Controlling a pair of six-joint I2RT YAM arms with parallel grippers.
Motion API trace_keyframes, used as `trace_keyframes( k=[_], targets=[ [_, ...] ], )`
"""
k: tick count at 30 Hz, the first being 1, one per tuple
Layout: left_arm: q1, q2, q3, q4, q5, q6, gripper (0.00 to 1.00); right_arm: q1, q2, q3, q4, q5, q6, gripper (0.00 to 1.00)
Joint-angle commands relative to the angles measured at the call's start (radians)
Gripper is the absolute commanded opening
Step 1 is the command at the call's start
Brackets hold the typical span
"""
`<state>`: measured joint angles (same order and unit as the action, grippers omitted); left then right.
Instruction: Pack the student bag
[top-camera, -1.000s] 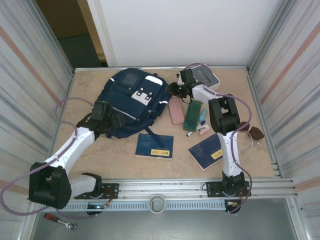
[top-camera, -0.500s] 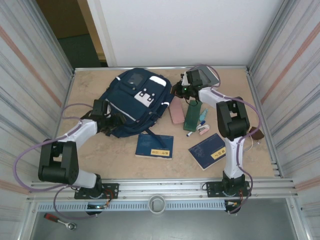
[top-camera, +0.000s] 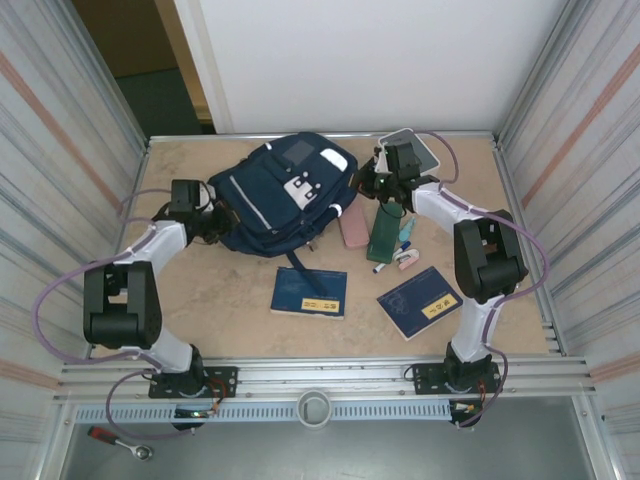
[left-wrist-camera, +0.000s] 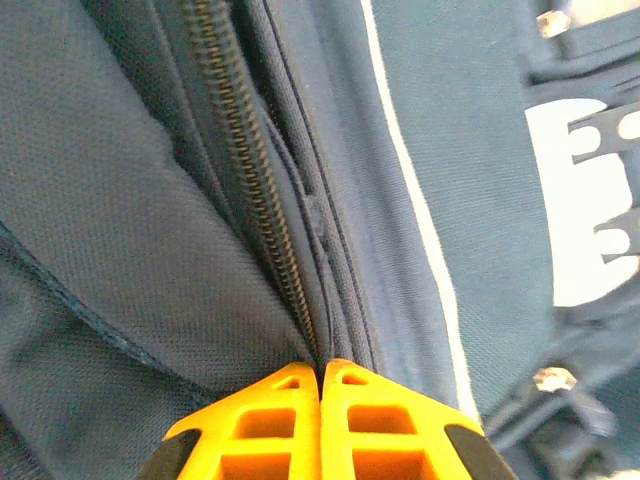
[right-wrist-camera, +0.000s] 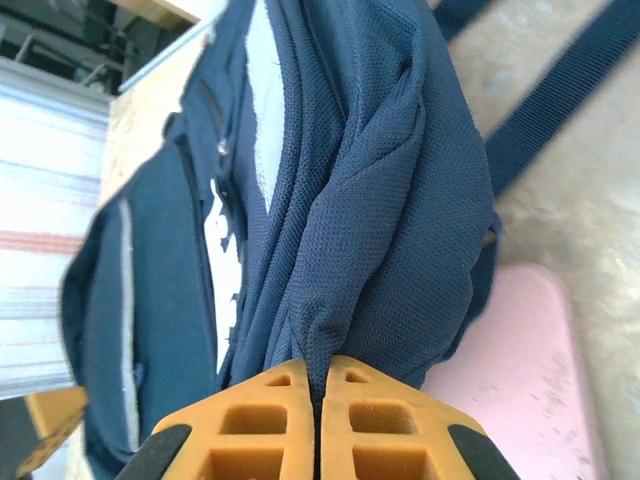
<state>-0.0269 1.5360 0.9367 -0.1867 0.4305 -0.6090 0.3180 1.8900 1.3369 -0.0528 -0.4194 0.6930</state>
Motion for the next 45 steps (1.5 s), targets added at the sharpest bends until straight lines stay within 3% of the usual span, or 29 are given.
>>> trace_keyframes(
  k=[1,9,14,23,27,31,34,38,45],
  targets=[
    [-0.023,-0.088,0.058,0.197,0.271,-0.106,0.00,0.000,-0.026,-0.047,-0.025,-0.111,0.064,0.13],
    [-0.022,-0.094,0.133,0.225,0.335,-0.173,0.00,-0.015,-0.103,-0.150,-0.014,-0.095,0.119,0.47],
    [-0.022,-0.093,0.149,0.216,0.331,-0.174,0.00,-0.002,-0.154,-0.306,0.126,-0.086,0.270,0.65],
    [-0.018,-0.078,0.163,0.209,0.336,-0.172,0.00,0.043,-0.141,-0.364,0.152,-0.023,0.370,0.73],
    [-0.004,-0.076,0.165,0.199,0.332,-0.168,0.00,0.033,-0.208,-0.401,0.113,0.022,0.322,0.73],
    [0.007,-0.064,0.170,0.201,0.335,-0.172,0.00,0.081,-0.326,-0.375,-0.057,0.168,0.075,0.73],
    [0.015,-0.056,0.175,0.197,0.339,-0.166,0.00,0.197,-0.393,-0.349,-0.163,0.360,-0.242,0.77],
    [0.026,-0.047,0.174,0.183,0.338,-0.154,0.00,0.335,-0.422,-0.372,-0.161,0.560,-0.601,0.83],
    [0.051,-0.022,0.192,0.154,0.352,-0.138,0.00,0.383,-0.376,-0.400,-0.084,0.645,-0.968,0.84]
  ],
)
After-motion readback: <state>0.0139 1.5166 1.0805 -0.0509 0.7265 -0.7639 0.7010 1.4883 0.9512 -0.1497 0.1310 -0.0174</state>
